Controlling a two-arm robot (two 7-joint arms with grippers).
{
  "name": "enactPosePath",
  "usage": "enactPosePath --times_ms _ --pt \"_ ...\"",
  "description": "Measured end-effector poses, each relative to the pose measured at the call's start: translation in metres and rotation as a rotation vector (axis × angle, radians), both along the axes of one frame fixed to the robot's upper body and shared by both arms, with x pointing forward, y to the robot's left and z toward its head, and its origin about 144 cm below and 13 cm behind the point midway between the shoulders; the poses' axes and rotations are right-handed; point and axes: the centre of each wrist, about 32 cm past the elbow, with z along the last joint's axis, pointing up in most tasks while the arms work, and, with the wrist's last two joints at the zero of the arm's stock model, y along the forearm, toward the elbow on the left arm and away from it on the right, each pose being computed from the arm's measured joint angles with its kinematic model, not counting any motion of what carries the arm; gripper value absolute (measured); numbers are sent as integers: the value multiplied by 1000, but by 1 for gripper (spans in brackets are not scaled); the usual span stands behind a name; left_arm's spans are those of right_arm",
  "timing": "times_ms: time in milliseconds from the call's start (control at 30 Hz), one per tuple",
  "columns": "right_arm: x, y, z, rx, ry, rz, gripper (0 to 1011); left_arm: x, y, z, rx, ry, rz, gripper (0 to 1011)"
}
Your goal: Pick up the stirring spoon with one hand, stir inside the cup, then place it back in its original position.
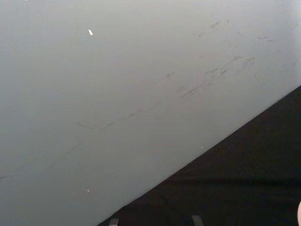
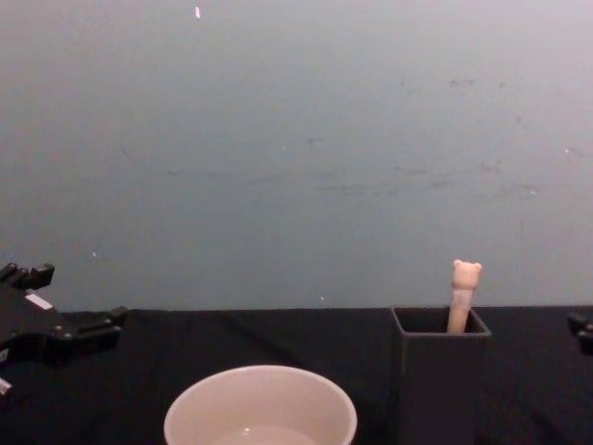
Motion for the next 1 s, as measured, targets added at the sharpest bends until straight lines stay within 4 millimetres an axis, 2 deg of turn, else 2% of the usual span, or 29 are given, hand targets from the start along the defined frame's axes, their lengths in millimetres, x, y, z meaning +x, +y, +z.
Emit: enactPosePath --times_ms 1000 --pt "0 0 0 0 0 0 1002 0 0 0 0 0 0 1001"
